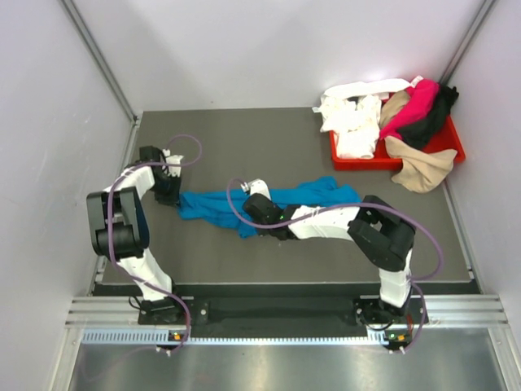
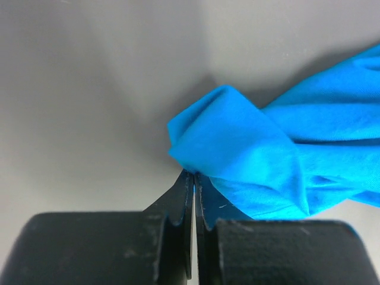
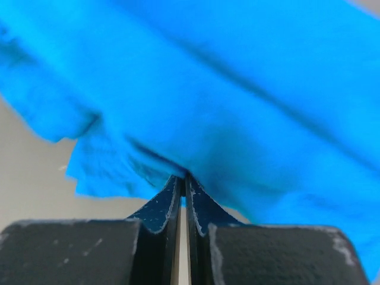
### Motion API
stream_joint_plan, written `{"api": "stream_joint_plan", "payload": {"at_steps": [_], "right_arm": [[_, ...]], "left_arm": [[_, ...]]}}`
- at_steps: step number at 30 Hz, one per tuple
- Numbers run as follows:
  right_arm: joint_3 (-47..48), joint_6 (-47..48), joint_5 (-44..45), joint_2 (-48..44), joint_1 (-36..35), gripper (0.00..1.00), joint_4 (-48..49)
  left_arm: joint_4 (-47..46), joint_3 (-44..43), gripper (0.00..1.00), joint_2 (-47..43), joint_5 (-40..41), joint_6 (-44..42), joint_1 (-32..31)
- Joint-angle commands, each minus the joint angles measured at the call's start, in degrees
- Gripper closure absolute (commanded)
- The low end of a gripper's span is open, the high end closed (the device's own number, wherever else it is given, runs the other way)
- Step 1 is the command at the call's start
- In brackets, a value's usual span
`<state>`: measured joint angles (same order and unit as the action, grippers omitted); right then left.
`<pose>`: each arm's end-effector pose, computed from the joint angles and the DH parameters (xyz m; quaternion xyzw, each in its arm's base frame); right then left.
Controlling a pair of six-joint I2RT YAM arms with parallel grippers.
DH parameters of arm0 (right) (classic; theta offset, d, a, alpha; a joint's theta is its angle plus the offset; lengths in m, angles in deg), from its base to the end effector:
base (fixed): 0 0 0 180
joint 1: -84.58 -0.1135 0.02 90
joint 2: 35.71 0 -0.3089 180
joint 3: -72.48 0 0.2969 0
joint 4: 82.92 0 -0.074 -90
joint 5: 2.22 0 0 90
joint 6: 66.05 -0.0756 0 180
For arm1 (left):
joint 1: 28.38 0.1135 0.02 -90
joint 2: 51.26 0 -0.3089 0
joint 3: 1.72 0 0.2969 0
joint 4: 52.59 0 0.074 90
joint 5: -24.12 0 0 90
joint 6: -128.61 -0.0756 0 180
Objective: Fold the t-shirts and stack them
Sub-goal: Flatten the tshirt out
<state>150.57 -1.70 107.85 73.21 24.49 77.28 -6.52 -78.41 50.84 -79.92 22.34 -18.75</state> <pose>0.2554 0.3919 0.1415 -0.2184 0.9030 0.1054 0.3547 0.3972 0.0488 0.1484 0.0764 0.9768 -0.0818 0.1827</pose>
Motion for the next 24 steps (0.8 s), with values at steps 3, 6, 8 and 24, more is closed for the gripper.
{"api": "stream_joint_plan", "payload": {"at_steps": [3,6,8,24], "right_arm": [[2.3,5.34,8.73,-9.14,3.05,1.0,0.32],[3.43,8.85,10.33,-16.34,3.93,1.0,-1.87],[5.45,12.54,11.65,-19.87,3.93,1.0,-5.29],[40.41,24.16,5.43,-45.11,-0.2,1.0,-33.13]], "left_arm": [[-2.6,-1.23,1.0,-9.8,4.72,1.16,0.92],[-0.41,-3.86,1.0,-15.08,6.13,0.19,1.44],[1.61,-7.71,1.0,-18.33,6.83,-0.86,1.71],[24.29,-44.73,1.0,-40.4,7.54,-7.28,1.89]]}}
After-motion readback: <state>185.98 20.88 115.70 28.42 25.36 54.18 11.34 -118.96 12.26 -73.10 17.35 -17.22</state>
